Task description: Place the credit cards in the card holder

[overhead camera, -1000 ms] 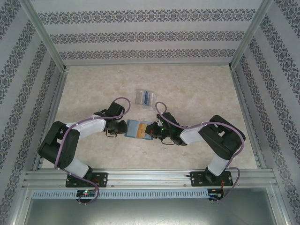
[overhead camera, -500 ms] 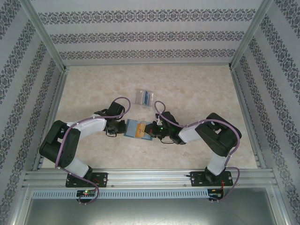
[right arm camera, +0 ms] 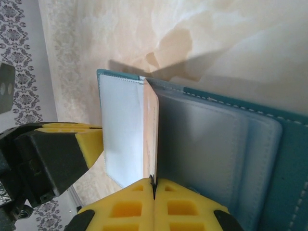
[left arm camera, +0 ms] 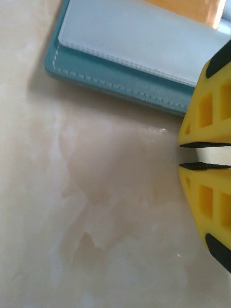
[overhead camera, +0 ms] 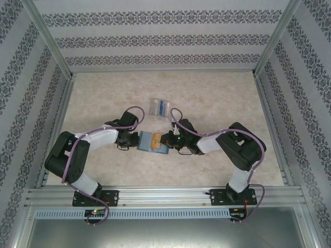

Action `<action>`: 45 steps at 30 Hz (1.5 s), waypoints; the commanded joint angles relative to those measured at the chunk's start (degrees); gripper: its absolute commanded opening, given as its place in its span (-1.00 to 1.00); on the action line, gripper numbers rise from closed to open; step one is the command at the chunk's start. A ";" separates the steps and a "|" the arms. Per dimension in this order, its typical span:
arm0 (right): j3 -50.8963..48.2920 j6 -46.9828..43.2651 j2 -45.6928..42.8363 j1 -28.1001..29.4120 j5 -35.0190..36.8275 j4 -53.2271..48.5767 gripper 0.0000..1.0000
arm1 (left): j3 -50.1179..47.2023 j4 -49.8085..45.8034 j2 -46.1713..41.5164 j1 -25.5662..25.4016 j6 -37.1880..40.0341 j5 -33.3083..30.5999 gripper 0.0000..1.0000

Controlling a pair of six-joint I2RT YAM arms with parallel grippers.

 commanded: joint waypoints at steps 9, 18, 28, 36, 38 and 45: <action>1.91 0.90 2.61 1.71 -1.81 0.70 -1.00 | 0.12 2.61 3.29 -0.59 -0.51 3.26 -0.62; 2.29 0.66 2.75 2.70 -1.12 1.51 -1.00 | -0.16 3.58 3.55 -0.53 -1.34 4.13 -0.64; 4.42 -0.42 4.64 4.35 1.43 1.58 -1.00 | -0.58 3.92 3.63 -0.53 -1.72 4.66 -0.65; 6.88 0.05 5.89 6.72 4.02 -0.35 -0.83 | -2.08 7.25 2.80 -0.58 -2.75 6.90 -0.66; 7.43 -0.40 5.79 6.90 4.65 -1.91 -0.77 | -1.92 7.00 2.67 -0.60 -2.69 7.45 -0.67; 8.03 -3.53 1.30 6.98 8.88 -12.10 -0.49 | -1.64 6.43 3.12 -0.54 -3.03 7.49 -0.67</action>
